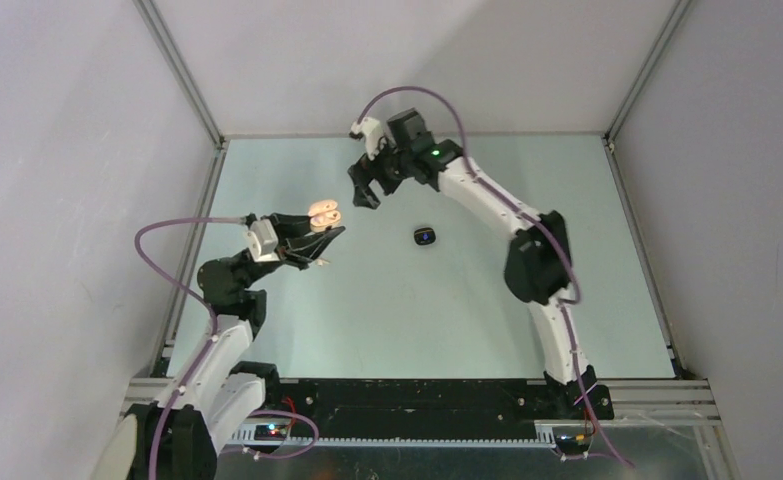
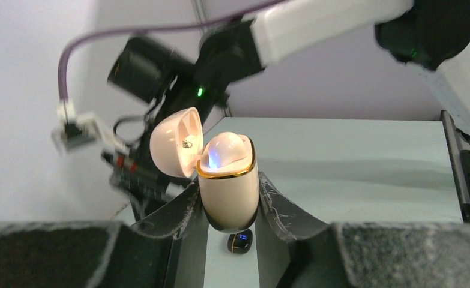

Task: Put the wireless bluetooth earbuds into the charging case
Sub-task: Adjust the left earbud at the center of the board.

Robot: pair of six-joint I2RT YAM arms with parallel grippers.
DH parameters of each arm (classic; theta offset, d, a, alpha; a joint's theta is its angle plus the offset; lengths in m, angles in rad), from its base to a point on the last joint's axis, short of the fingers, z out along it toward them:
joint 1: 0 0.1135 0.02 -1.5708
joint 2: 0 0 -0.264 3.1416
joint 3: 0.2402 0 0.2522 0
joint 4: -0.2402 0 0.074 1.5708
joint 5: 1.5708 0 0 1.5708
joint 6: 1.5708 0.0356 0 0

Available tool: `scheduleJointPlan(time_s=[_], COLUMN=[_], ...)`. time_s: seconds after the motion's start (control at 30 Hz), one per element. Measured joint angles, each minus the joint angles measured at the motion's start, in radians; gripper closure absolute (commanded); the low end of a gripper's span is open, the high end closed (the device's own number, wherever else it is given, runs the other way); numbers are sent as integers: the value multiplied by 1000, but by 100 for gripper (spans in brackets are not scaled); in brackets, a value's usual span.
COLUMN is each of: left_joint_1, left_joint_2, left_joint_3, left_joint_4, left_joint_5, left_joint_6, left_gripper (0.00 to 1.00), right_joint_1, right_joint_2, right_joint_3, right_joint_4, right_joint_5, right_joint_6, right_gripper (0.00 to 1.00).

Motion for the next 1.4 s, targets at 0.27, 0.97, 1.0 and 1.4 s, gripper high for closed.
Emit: scheduleJointPlan(time_s=[0.27, 0.97, 1.0, 1.4], left_joint_1=[57, 76, 77, 79], left_joint_2=[1, 42, 44, 46], left_joint_3=[0, 0, 0, 0], left_joint_4=[6, 6, 6, 6], left_joint_5=[27, 37, 37, 36], left_joint_6=[-26, -35, -35, -36], left_gripper=[89, 89, 89, 89], right_joint_1=[66, 121, 121, 153], right_joint_2=[316, 551, 552, 568], right_joint_3=[208, 285, 285, 285], right_joint_4=[-37, 156, 155, 146], right_joint_5=[-79, -272, -280, -346], right_joint_6=[27, 454, 464, 497], right_gripper=[4, 21, 23, 35])
